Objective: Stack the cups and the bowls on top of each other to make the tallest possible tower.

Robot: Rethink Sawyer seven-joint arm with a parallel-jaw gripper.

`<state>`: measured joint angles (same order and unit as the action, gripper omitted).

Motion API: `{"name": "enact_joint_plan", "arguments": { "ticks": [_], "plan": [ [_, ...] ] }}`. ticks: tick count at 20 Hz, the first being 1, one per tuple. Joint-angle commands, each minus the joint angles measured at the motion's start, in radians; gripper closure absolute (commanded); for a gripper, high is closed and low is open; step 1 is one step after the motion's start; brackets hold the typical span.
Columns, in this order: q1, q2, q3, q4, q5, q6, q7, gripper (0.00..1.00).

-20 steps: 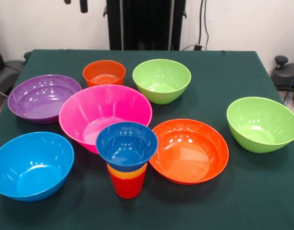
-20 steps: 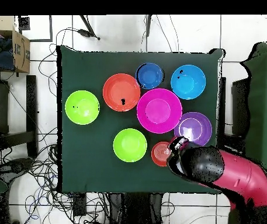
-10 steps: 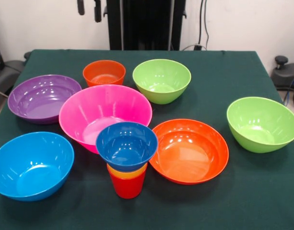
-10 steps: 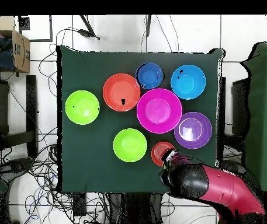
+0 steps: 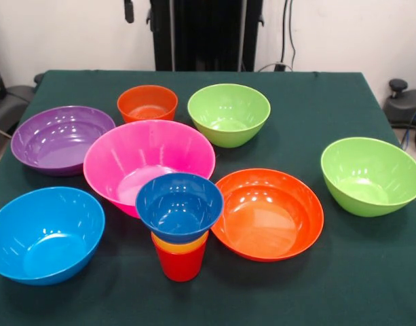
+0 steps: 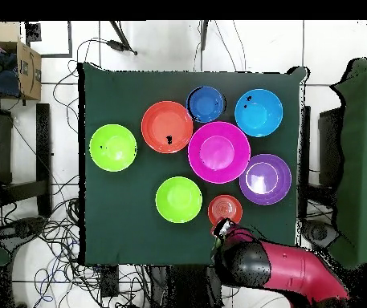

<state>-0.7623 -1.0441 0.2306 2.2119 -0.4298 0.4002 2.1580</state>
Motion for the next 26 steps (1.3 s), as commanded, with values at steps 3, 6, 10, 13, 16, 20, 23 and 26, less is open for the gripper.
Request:
{"name": "enact_joint_plan", "arguments": {
  "ticks": [3, 6, 10, 13, 16, 20, 23, 26],
  "plan": [
    [0.027, 0.135, 0.005, 0.045, -0.175, -0.174, -0.012, 0.00],
    [0.031, 0.165, -0.010, 0.030, -0.205, -0.210, 0.008, 0.00],
    [0.048, 0.201, -0.044, 0.011, -0.237, -0.246, 0.028, 0.00],
    [0.073, 0.248, -0.088, -0.011, -0.267, -0.299, 0.050, 0.00],
    [0.094, 0.278, -0.122, -0.030, -0.283, -0.338, 0.061, 0.00],
    [0.104, 0.305, -0.145, -0.050, -0.295, -0.364, 0.059, 0.00],
    [0.102, 0.320, -0.153, -0.061, -0.306, -0.374, 0.047, 0.00],
    [0.091, 0.353, -0.166, -0.084, -0.328, -0.395, 0.031, 0.00]
  ]
}}
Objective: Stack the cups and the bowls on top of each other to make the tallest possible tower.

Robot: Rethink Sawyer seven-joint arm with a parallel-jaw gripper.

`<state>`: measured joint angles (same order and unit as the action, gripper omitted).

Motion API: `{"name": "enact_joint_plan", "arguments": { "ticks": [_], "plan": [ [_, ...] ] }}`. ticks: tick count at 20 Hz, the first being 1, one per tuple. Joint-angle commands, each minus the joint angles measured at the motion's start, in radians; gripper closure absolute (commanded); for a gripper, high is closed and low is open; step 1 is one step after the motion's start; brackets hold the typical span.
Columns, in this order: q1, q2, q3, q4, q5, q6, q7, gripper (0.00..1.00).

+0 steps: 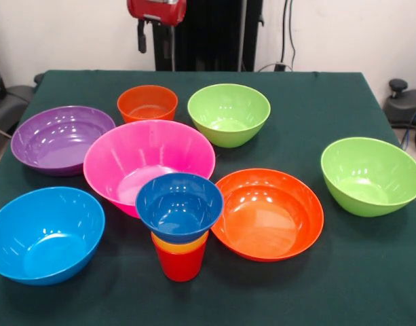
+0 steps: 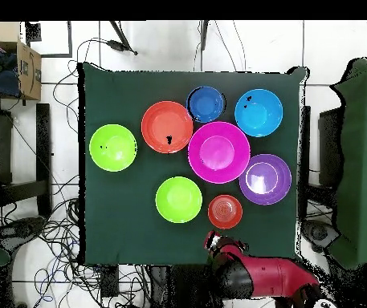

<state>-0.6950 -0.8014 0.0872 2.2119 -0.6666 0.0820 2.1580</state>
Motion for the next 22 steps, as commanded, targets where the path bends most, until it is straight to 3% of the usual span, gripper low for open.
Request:
{"name": "enact_joint_plan", "arguments": {
  "ticks": [1, 8, 22],
  "plan": [
    [0.020, 0.117, -0.024, -0.089, -0.097, -0.082, 0.029, 0.00],
    [-0.044, 0.212, -0.009, -0.150, -0.163, -0.120, -0.002, 0.00],
    [-0.073, 0.326, -0.019, -0.257, -0.244, -0.195, 0.007, 0.00]
  ]
}}
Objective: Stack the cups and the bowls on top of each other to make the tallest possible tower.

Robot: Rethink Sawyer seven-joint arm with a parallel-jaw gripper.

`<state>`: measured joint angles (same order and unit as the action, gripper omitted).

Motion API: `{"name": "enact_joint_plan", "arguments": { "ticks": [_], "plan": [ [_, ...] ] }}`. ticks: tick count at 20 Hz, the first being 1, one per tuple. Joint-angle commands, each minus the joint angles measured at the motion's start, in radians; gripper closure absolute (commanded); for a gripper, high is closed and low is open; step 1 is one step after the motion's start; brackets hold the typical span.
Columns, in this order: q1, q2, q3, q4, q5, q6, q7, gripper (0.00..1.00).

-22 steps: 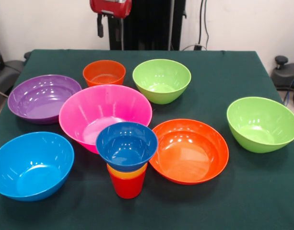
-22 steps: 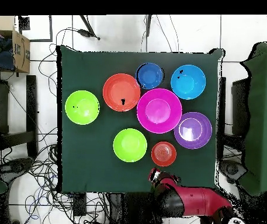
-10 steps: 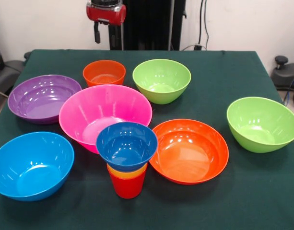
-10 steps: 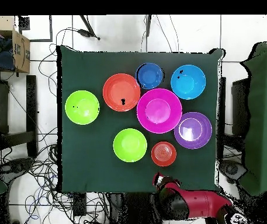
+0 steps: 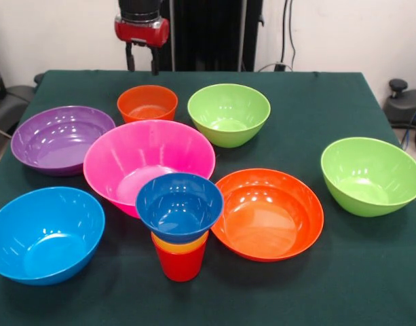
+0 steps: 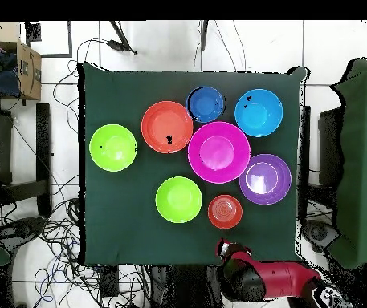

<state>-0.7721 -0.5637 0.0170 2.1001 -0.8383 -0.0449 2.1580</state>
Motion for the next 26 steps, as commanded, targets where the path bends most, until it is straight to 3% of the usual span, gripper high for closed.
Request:
{"name": "enact_joint_plan", "arguments": {
  "ticks": [1, 7, 26],
  "plan": [
    [0.002, 0.092, 0.053, -0.149, -0.076, -0.069, 0.008, 0.00],
    [-0.007, 0.123, 0.056, -0.181, -0.095, -0.088, 0.012, 0.00],
    [-0.093, 0.093, 0.144, -0.171, -0.112, 0.006, -0.026, 0.00]
  ]
}}
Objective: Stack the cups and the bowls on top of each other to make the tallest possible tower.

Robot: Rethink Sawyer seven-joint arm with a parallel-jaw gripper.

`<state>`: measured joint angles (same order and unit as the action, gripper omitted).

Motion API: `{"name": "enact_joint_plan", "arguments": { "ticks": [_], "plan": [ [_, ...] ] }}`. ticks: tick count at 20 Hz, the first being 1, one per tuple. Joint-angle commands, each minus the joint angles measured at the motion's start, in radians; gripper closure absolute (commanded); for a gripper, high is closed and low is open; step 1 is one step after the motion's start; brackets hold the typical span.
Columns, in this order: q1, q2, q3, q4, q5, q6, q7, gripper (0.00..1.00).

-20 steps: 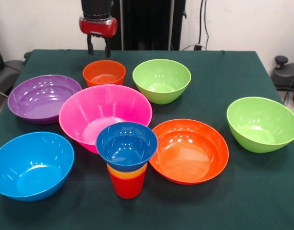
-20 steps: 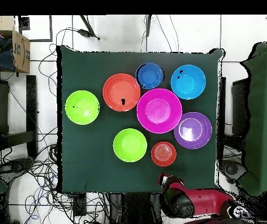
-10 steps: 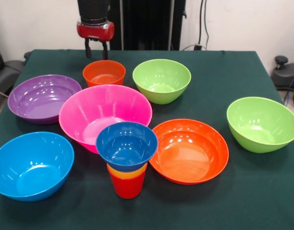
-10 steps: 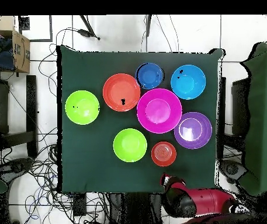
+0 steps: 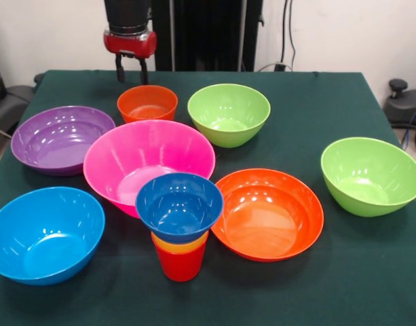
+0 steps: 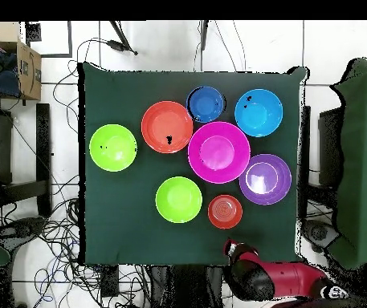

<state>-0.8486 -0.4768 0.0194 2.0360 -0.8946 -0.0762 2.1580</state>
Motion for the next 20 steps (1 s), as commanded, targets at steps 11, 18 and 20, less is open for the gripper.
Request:
{"name": "enact_joint_plan", "arguments": {
  "ticks": [11, 18, 20],
  "plan": [
    [-0.117, -0.086, 0.290, -0.065, 0.025, 0.172, -0.058, 0.00],
    [-0.100, -0.104, 0.298, -0.066, 0.038, 0.185, -0.036, 0.00],
    [-0.096, -0.119, 0.305, -0.060, 0.050, 0.204, -0.039, 0.00]
  ]
}}
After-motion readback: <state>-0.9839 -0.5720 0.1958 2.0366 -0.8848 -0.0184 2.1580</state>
